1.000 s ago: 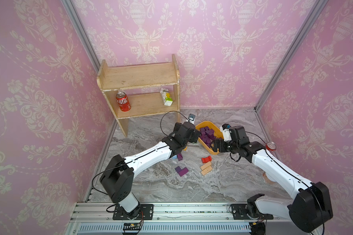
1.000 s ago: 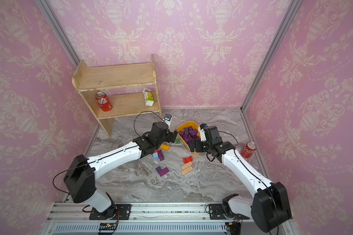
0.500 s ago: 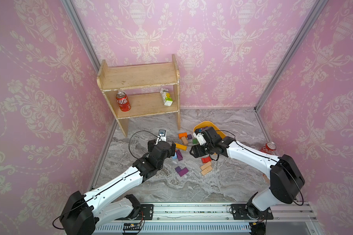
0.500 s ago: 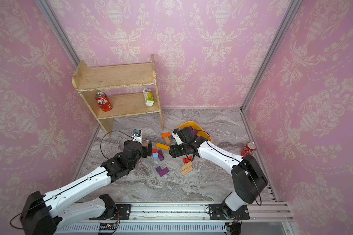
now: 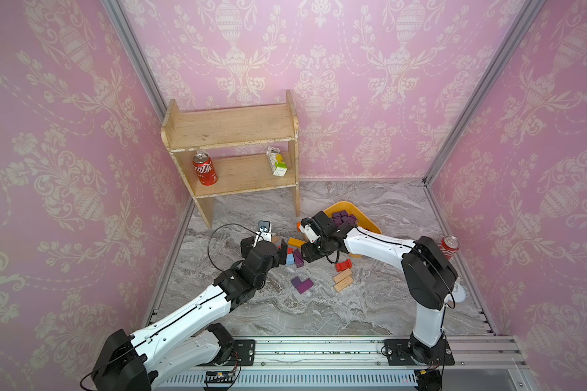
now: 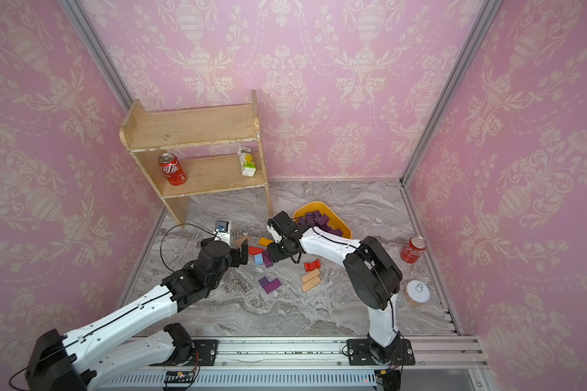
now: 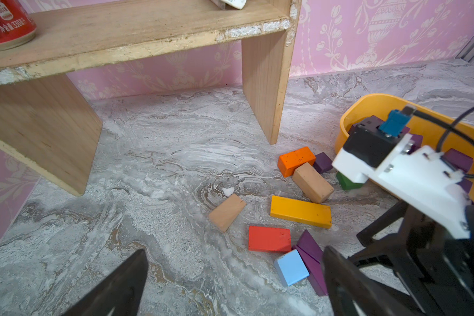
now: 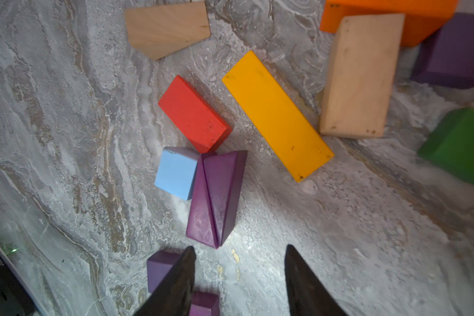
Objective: Pick purple bricks into the storage bin
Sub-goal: Pick up the building block from the center of the board.
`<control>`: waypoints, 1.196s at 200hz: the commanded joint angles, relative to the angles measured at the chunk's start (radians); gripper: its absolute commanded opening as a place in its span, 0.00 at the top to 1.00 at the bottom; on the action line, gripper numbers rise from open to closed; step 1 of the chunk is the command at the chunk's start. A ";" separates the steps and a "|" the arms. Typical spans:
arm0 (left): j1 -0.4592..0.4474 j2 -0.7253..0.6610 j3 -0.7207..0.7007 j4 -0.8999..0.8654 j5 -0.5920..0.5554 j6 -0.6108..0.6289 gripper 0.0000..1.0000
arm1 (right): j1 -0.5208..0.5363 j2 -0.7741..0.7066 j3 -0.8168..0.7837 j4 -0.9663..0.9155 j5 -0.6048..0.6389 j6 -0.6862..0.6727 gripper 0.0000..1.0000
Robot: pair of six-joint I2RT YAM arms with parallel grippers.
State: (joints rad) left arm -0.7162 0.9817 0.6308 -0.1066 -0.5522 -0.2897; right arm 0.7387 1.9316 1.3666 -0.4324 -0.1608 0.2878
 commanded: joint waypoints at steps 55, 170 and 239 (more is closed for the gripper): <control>0.028 -0.001 -0.049 0.068 0.041 0.026 0.01 | 0.029 0.125 0.107 -0.089 0.118 -0.019 0.51; 0.063 0.015 -0.063 0.109 0.080 0.035 0.01 | 0.026 0.178 0.187 -0.103 0.154 -0.022 0.55; 0.086 0.023 -0.073 0.114 0.100 0.034 0.01 | 0.026 0.253 0.256 -0.104 0.109 -0.019 0.58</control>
State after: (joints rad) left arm -0.6426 0.9977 0.5720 -0.0006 -0.4759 -0.2756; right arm 0.7639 2.1483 1.5837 -0.5114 -0.0364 0.2810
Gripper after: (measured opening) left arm 0.991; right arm 0.433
